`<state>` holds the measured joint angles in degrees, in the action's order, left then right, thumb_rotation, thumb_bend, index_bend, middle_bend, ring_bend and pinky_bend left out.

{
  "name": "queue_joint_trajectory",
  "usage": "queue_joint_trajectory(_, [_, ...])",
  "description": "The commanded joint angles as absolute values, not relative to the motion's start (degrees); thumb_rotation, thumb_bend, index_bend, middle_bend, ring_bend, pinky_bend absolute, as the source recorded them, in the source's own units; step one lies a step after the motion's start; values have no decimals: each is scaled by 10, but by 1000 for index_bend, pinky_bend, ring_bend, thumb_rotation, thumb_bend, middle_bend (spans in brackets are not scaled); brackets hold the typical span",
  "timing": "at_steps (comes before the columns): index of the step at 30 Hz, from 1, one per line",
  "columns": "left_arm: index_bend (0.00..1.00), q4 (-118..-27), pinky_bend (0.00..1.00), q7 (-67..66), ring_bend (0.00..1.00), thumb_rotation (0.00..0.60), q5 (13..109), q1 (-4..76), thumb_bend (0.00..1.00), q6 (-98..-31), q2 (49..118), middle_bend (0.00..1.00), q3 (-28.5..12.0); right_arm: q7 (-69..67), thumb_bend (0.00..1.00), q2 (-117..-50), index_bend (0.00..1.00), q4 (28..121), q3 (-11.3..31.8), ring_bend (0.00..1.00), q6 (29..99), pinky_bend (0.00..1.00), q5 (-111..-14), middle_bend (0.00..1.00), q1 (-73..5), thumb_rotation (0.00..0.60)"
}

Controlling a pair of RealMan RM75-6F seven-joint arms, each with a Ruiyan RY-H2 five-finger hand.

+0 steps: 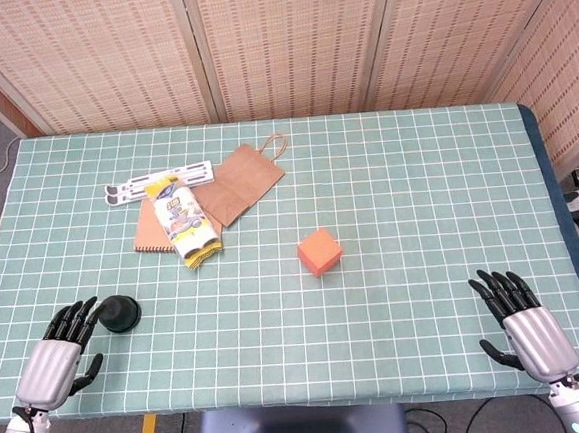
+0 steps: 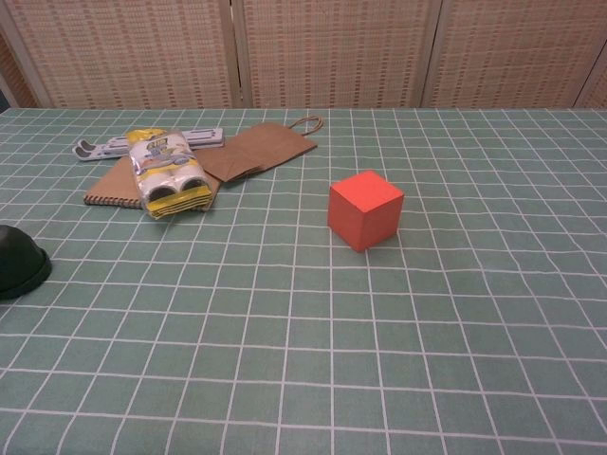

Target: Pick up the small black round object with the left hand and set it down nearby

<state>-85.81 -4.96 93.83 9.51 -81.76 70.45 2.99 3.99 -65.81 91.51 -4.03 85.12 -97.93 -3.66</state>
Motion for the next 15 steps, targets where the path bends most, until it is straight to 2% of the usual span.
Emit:
queue_joint_trajectory(1, [0,-853,116,-44,0,600,941,97,435,-820,708,0,28,40,175,-658,0,915,-40,0,850,0,-979,0,-37,600])
queue_joint_trajectory(4, [0,-850,126,-21,0,600,946,109,435,-799,708,0,32,40,175,-659,0,915,-39,0,853,0,-978,0,-36,600])
queue_joint_trajectory(8, [0,-897,147,-2,0,600,929,161,433,-699,662,0,34,40,175,-663,0,912,-38,0,856,0,-981,0,-36,600])
queue_joint_trajectory(10, [0,-941,159,-13,0,600,902,193,429,-640,629,0,24,43,175,-665,0,910,-40,0,852,0,-982,0,-37,600])
queue_joint_trajectory(15, [0,-992,133,-54,0,600,832,244,416,-557,603,0,-7,47,175,-664,0,911,-43,0,847,0,-986,0,-39,600])
